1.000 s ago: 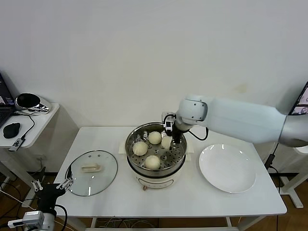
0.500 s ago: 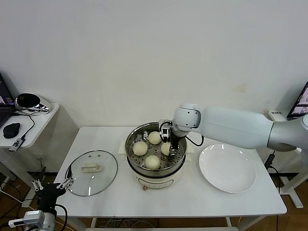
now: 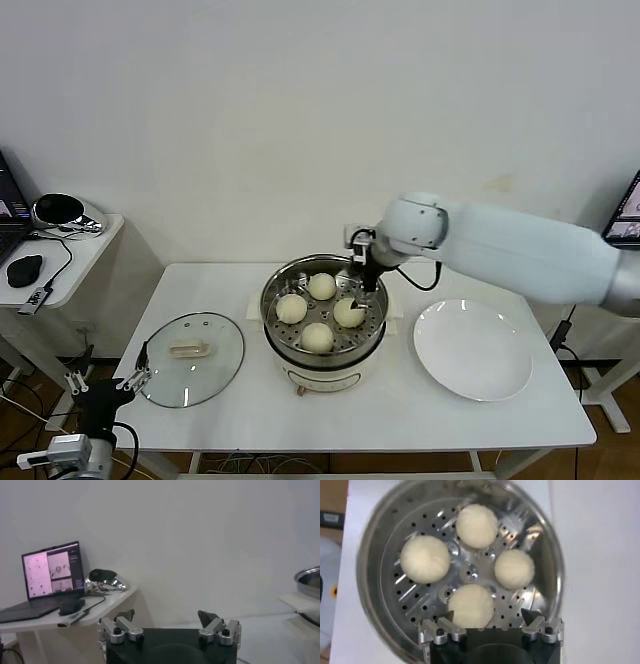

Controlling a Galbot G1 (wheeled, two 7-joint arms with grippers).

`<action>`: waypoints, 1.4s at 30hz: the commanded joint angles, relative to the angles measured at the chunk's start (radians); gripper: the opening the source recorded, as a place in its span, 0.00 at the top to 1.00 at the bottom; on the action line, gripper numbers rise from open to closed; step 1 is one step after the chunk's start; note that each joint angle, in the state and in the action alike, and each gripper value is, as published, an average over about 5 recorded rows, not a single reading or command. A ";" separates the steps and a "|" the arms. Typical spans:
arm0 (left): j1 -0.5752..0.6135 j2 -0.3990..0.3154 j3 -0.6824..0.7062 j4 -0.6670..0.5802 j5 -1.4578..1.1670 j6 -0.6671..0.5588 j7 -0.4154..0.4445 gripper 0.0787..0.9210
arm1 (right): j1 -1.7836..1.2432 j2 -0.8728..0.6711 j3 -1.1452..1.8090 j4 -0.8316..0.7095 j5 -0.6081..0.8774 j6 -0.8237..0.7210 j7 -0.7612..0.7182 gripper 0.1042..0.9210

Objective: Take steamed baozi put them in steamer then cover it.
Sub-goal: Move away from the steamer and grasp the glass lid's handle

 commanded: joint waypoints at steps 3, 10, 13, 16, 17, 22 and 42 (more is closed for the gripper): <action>-0.006 -0.025 0.009 0.011 0.000 -0.004 -0.029 0.12 | -0.797 -0.402 0.725 0.315 0.043 0.459 0.570 0.12; 0.004 -0.054 0.031 0.010 0.070 -0.043 -0.027 0.12 | -1.587 -0.189 1.497 0.286 -0.263 0.799 0.580 0.12; 0.008 -0.062 0.044 0.024 0.150 -0.063 -0.031 0.12 | -1.766 -0.031 1.681 0.261 -0.333 0.909 0.541 0.12; 0.005 -0.063 0.054 0.054 0.287 -0.091 -0.045 0.12 | -1.868 0.115 1.803 0.236 -0.384 0.992 0.506 0.12; 0.003 -0.062 0.053 0.068 0.358 -0.103 -0.050 0.12 | -1.896 0.164 1.838 0.233 -0.402 1.012 0.498 0.12; -0.020 -0.012 0.001 0.175 0.869 -0.181 -0.033 0.12 | -2.054 0.296 1.956 0.266 -0.437 1.020 0.505 0.12; -0.331 0.129 0.182 0.624 1.445 -0.274 -0.055 0.12 | -2.174 0.397 2.143 0.284 -0.401 0.928 0.636 0.12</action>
